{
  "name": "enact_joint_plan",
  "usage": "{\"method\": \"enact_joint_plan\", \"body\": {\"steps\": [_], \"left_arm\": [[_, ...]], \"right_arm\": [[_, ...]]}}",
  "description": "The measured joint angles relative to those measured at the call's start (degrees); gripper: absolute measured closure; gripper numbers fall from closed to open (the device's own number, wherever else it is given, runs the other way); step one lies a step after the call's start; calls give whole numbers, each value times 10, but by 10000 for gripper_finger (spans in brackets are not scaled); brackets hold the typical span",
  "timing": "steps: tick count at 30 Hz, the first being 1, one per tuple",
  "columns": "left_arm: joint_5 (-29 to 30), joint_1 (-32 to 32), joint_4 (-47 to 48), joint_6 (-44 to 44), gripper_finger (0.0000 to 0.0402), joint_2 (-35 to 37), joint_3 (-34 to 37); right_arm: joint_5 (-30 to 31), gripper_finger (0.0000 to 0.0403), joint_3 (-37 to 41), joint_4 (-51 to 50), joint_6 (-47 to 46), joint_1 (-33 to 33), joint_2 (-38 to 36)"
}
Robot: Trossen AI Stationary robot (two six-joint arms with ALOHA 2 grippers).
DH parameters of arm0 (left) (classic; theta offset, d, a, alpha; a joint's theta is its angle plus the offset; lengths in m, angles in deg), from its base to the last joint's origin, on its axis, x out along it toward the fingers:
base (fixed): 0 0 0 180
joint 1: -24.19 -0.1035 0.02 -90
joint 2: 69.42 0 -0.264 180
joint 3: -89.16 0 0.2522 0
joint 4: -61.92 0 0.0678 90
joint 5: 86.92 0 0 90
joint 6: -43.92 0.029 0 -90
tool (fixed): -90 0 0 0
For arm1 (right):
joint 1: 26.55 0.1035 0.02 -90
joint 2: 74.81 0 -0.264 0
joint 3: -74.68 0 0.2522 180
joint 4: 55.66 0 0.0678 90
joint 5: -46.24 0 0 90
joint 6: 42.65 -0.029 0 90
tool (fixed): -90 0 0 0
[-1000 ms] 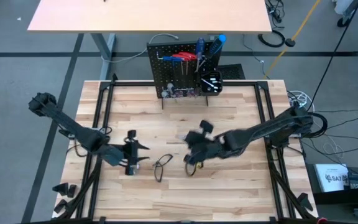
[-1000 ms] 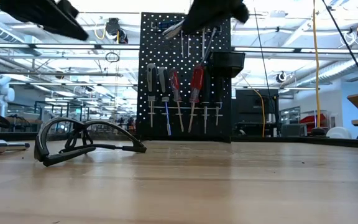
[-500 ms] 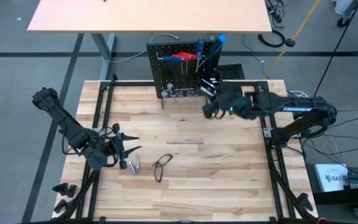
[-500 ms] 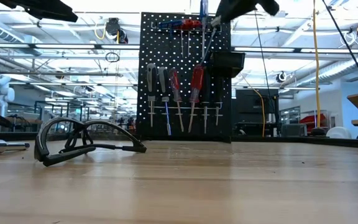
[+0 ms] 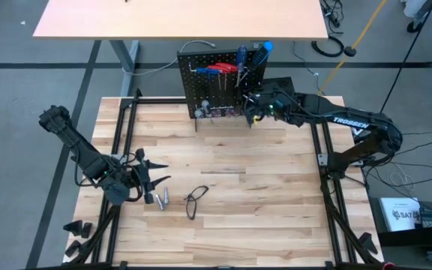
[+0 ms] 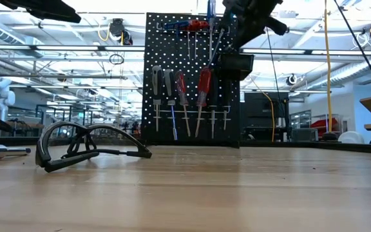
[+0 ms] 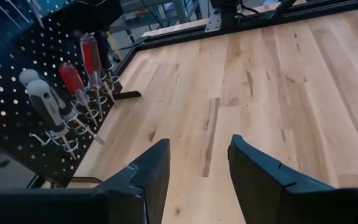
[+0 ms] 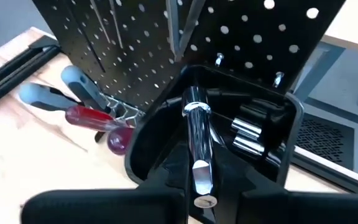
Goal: Hang tools onto peg board
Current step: Put the right extension bar into the black bin on the peg board
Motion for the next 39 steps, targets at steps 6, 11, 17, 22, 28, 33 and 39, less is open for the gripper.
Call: {"method": "enact_joint_plan", "body": {"steps": [6,11,17,22,28,33,39], "left_arm": [[0,0,0,13,237,0,0],[0,0,-1,13,237,0,0],[-1,0,-1,13,237,0,0],[-2,0,-1,13,237,0,0],[-52,0,0,13,237,0,0],[-149,1,20,-24,237,-8,0],[-201,3,112,-231,237,-51,0]], "right_arm": [[-2,378,0,12,2,-17,0],[0,356,0,16,-2,-20,0],[3,247,0,26,2,-20,0],[3,190,0,26,6,-20,0],[-17,167,0,26,5,-2,0],[-73,170,0,20,5,58,0],[-70,170,39,33,-40,171,0]]}}
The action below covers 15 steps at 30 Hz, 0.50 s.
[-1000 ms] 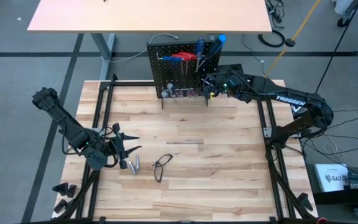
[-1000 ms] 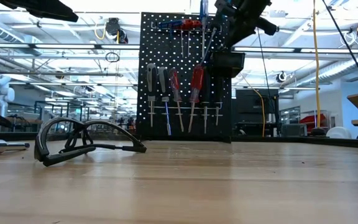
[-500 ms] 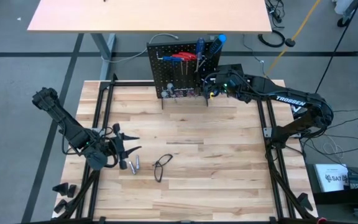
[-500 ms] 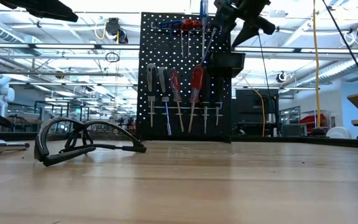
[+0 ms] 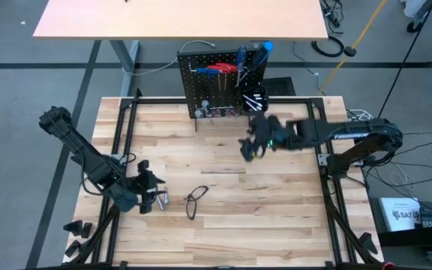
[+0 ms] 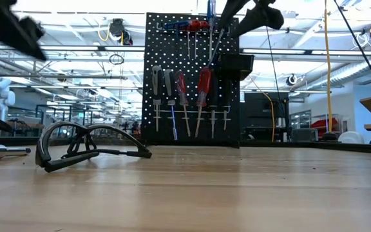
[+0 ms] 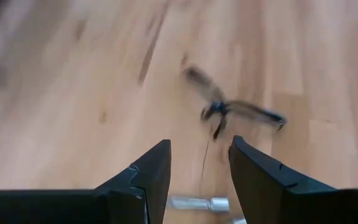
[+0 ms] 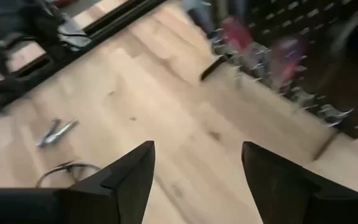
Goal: Hang tools onto peg board
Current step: Put the right extension bar into the black bin on the peg board
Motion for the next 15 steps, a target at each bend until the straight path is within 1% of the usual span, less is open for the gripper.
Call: {"method": "enact_joint_plan", "body": {"steps": [1,4,6,11,13,15], "left_arm": [[-6,-1,15,-55,237,-9,0],[-17,-10,27,-213,237,-40,0],[-35,-14,25,-286,237,-65,0],[-47,-24,10,-376,237,-139,0],[-47,-28,10,-408,237,-168,0],[-47,-29,9,-433,237,-195,0]], "right_arm": [[10,170,12,14,-14,19,0],[70,170,65,83,-57,72,0],[88,170,109,141,-76,101,0],[83,170,220,303,-117,139,0],[73,170,252,350,-140,146,0],[55,170,274,374,-149,151,0]]}}
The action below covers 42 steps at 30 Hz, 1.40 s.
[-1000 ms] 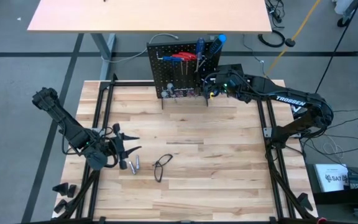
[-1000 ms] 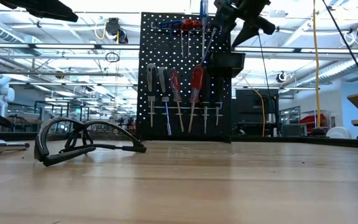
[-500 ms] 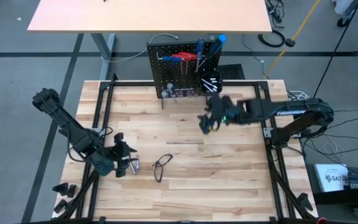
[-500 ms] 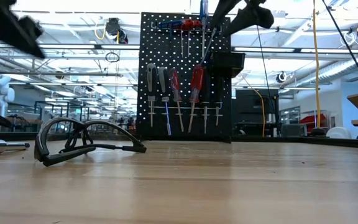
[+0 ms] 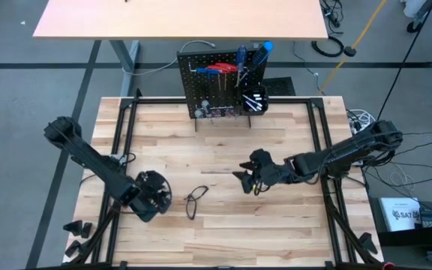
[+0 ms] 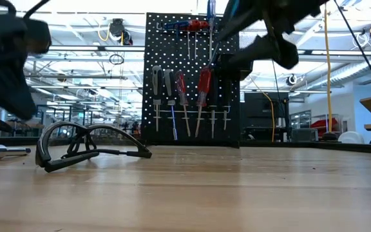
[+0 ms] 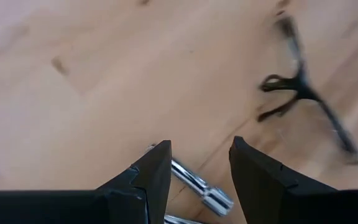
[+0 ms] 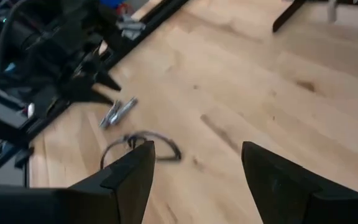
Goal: Hang tools onto peg board
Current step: Put the right extension bar into the black bin on the peg board
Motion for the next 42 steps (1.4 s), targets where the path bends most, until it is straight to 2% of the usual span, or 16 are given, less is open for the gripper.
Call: {"method": "enact_joint_plan", "body": {"steps": [9,14,20,27,32,37,42], "left_arm": [[-1,0,-6,-103,237,-67,0],[-1,0,-16,-148,237,-85,0],[-21,0,-23,-156,237,-97,0],[-26,0,-19,-164,237,-97,0],[-52,0,-44,-164,237,-117,0],[-39,0,-57,-157,237,-157,-5],[-23,3,-56,-122,248,-166,-11]], "right_arm": [[-9,170,23,6,9,27,0],[19,170,23,14,26,53,0],[49,170,23,14,31,77,0],[50,170,23,14,34,77,0],[51,170,23,14,32,77,0],[53,170,23,15,37,77,0],[54,170,23,29,40,77,0]]}}
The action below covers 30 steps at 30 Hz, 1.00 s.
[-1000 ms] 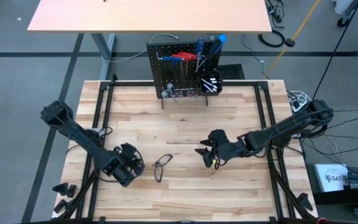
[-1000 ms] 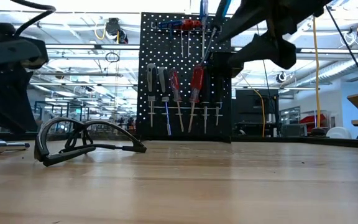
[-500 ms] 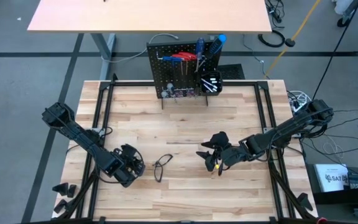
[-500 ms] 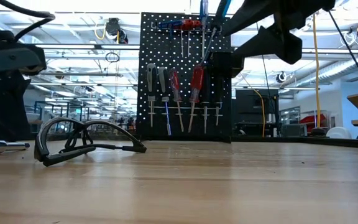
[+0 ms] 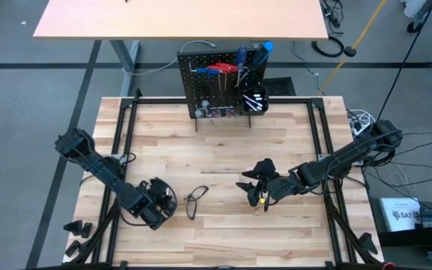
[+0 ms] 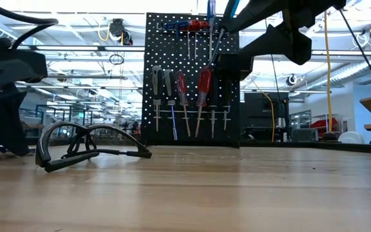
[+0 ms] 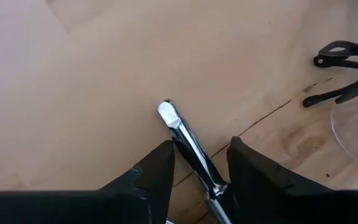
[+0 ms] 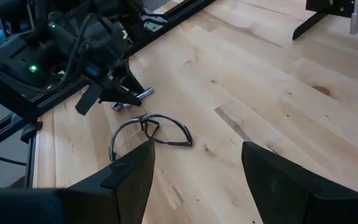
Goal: Hang tools onto peg board
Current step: Put the right extension bar into the black bin on the peg board
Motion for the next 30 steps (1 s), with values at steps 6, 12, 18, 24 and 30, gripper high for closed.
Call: {"method": "enact_joint_plan", "body": {"steps": [6,12,18,24,30], "left_arm": [[11,-5,4,37,320,-4,-3],[36,-4,3,42,376,-3,-3],[104,-10,3,93,376,29,-11],[212,-12,-13,206,376,99,-36],[221,-11,-296,565,376,151,-40]], "right_arm": [[0,170,0,2,-9,0,0],[-2,170,0,2,-12,0,0],[-3,170,0,6,-14,2,0],[49,170,0,77,10,16,10],[-25,170,0,327,159,14,82]]}}
